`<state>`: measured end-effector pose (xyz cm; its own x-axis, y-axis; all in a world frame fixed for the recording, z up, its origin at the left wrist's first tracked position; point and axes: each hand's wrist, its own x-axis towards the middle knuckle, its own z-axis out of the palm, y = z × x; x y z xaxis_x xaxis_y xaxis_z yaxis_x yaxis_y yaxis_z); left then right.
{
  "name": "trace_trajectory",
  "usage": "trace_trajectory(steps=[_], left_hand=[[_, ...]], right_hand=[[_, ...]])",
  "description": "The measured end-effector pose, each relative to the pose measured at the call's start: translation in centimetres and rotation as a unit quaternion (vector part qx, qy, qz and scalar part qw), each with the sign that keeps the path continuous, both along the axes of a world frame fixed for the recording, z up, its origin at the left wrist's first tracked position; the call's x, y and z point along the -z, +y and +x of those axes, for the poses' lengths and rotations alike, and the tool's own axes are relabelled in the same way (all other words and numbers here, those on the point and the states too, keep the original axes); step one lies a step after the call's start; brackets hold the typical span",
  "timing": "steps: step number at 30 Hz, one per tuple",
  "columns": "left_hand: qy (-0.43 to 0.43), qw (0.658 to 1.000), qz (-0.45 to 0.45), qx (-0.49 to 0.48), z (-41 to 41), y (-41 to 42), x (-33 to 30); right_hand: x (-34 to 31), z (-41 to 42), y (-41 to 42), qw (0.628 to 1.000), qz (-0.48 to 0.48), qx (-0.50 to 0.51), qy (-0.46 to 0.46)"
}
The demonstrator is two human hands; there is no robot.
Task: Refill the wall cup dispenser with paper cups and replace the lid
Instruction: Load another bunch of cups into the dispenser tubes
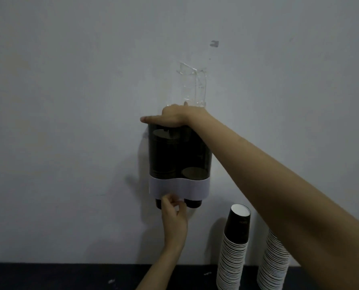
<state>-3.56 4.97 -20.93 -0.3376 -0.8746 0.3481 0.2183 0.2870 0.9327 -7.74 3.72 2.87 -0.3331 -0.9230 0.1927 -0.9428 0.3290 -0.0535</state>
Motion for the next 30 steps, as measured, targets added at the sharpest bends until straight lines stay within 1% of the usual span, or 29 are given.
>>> trace_trajectory(steps=[3,6,8,11,13,15,18,20,22,23,24,25,26,27,28,30], left_hand=[[-0.009,1.0,0.001,-0.006,1.0,-0.4,0.7],[-0.014,1.0,0.005,-0.004,1.9,-0.6,1.3],[-0.018,1.0,0.005,-0.003,2.3,-0.7,1.5],[-0.027,1.0,0.004,0.002,2.6,-0.6,1.6],[-0.031,1.0,0.0,0.002,2.5,-0.5,1.6],[-0.036,0.999,-0.004,0.007,2.3,-0.2,1.7],[-0.064,0.997,-0.014,0.033,1.5,0.4,2.6],[-0.109,0.992,-0.016,0.066,0.5,0.8,3.6],[-0.179,0.979,-0.003,0.098,-0.6,1.2,5.1],[-0.22,0.968,0.004,0.116,-1.4,1.4,6.1],[-0.26,0.956,0.011,0.136,-2.0,1.7,7.0],[-0.292,0.943,0.011,0.157,-2.5,1.9,7.9],[-0.317,0.931,0.007,0.181,-3.0,2.1,8.8],[-0.334,0.921,0.002,0.199,-3.5,2.3,9.6],[-0.348,0.913,0.0,0.214,-4.0,2.3,10.7],[-0.365,0.905,-0.007,0.219,-4.6,2.1,12.5]], right_hand=[[-0.1,0.2,-1.0,0.997,0.046,0.004,-0.06],[-0.3,0.4,-1.6,0.996,0.073,0.016,-0.052],[-0.6,0.6,-1.6,0.996,0.075,0.024,-0.048],[-0.5,0.3,-1.5,0.995,0.05,0.019,-0.086],[0.1,0.0,-1.4,0.993,-0.022,-0.01,-0.119],[1.1,-0.4,-0.6,0.978,-0.146,-0.066,-0.133],[3.8,-1.2,3.2,0.919,-0.342,-0.126,-0.148],[7.3,-2.4,6.7,0.881,-0.428,-0.103,-0.171],[12.6,-4.7,9.9,0.846,-0.48,-0.016,-0.232],[15.8,-6.1,11.4,0.83,-0.484,0.054,-0.274],[18.9,-7.3,12.6,0.82,-0.458,0.129,-0.317],[21.9,-8.2,13.3,0.822,-0.407,0.19,-0.35],[24.7,-8.8,13.8,0.829,-0.35,0.229,-0.371],[27.1,-9.1,13.9,0.836,-0.307,0.248,-0.381],[29.1,-9.3,13.9,0.84,-0.284,0.253,-0.387],[31.7,-9.3,13.6,0.84,-0.281,0.241,-0.396]])
